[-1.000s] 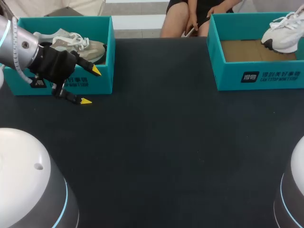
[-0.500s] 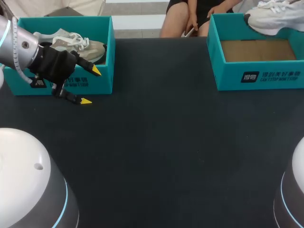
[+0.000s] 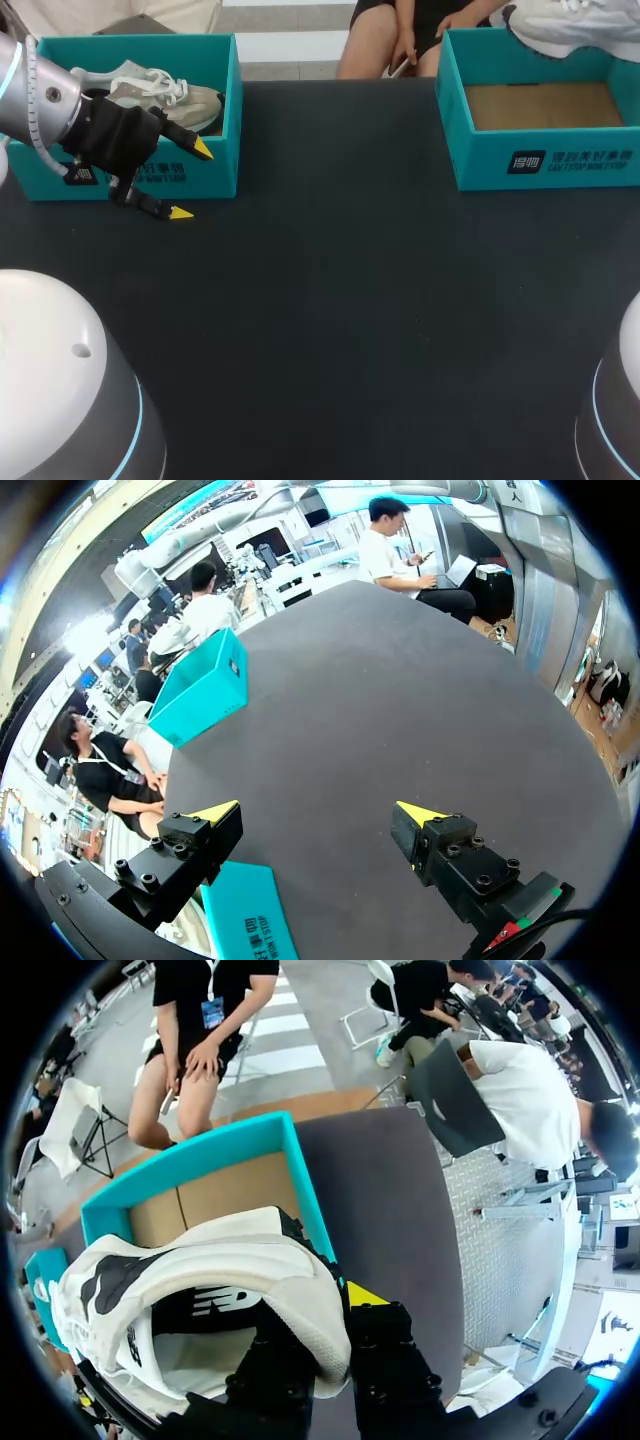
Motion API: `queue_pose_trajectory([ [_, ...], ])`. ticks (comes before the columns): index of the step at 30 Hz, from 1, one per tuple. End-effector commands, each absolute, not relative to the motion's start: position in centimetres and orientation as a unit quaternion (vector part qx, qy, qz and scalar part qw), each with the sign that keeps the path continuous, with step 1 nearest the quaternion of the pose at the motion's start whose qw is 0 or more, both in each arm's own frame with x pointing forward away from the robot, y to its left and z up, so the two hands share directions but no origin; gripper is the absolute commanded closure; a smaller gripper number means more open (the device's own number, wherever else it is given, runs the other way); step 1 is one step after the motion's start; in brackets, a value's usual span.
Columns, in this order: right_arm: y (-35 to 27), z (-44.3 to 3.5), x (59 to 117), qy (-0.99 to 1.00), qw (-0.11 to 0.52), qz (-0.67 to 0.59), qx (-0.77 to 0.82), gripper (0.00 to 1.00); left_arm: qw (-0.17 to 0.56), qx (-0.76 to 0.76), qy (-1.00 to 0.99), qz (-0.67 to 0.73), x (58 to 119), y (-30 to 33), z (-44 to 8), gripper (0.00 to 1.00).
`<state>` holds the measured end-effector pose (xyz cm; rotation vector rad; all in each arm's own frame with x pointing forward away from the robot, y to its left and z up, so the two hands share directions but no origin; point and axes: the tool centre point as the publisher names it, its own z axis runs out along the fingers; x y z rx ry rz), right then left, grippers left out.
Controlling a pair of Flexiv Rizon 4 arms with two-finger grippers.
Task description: Take the shoe out of the shoebox, open the shoe tongue, remove and reinsert the insole, then place the shoe into the shoebox
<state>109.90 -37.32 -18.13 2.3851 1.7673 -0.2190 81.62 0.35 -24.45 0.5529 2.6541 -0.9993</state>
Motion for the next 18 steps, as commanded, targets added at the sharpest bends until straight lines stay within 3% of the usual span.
queue_pose_trajectory([
  [1, -37.0, -18.6, 108.7, 0.596, 0.091, -0.070, 0.795, 1.00, 0.126, 0.190, 0.912, -0.342, 81.6, 0.4, -24.4, 0.00],
  [18, -35.9, -21.6, 107.1, 0.605, 0.114, -0.089, 0.783, 1.00, 0.126, 0.190, 0.912, -0.342, 81.6, 0.4, -24.4, 0.00],
])
